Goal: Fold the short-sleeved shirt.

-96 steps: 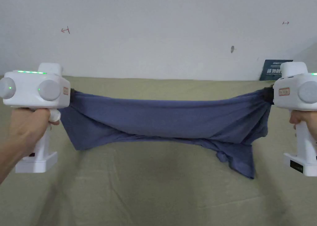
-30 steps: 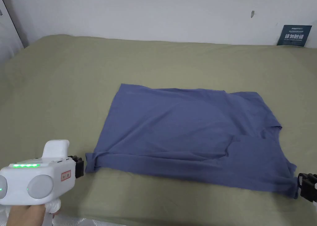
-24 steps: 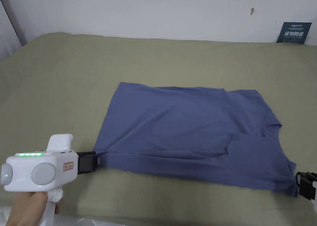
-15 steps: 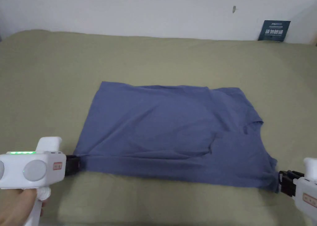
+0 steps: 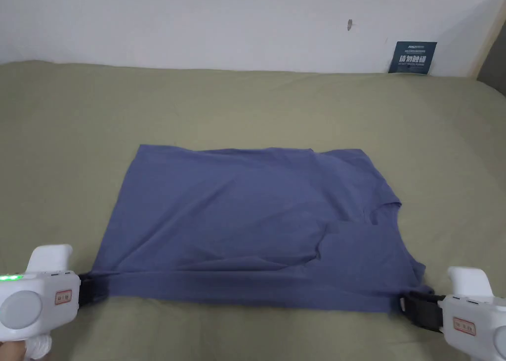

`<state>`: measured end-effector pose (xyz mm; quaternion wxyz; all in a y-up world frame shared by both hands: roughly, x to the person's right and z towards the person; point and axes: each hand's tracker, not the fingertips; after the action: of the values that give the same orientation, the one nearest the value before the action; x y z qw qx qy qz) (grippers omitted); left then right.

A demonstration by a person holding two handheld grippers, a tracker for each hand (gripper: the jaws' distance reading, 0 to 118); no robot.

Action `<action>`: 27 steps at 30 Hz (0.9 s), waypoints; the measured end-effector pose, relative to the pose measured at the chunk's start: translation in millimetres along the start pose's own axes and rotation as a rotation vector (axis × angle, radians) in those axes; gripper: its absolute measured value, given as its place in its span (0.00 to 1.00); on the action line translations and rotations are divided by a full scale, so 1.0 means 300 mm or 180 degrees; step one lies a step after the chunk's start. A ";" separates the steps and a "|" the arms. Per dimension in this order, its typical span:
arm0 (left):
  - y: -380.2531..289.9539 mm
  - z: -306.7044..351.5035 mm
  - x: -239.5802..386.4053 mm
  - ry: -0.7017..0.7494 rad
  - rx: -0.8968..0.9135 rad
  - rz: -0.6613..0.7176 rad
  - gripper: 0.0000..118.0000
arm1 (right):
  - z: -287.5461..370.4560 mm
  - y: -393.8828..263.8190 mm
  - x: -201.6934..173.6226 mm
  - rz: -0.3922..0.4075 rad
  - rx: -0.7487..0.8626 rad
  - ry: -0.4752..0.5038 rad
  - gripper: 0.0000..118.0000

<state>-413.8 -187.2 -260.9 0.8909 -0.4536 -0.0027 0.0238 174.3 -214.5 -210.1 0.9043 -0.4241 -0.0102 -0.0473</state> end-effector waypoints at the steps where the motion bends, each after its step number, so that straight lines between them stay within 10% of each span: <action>1: 0.000 0.001 -0.001 -0.0006 0.0002 0.0005 0.04 | 0.004 0.004 0.007 0.0023 0.0049 -0.0010 0.27; 3: 0.010 0.012 0.003 -0.0024 0.0012 0.0010 0.04 | 0.009 0.022 0.010 0.0121 0.0042 -0.0088 0.04; 27: 0.481 -0.060 0.035 -0.0028 0.0352 -0.0022 0.04 | -0.054 0.555 -0.045 0.0216 0.0387 -0.0100 0.04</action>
<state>-408.6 -116.5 -388.2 0.9147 -0.4035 -0.0069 0.0228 176.3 -120.1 -348.8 0.9292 -0.3692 -0.0128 -0.0092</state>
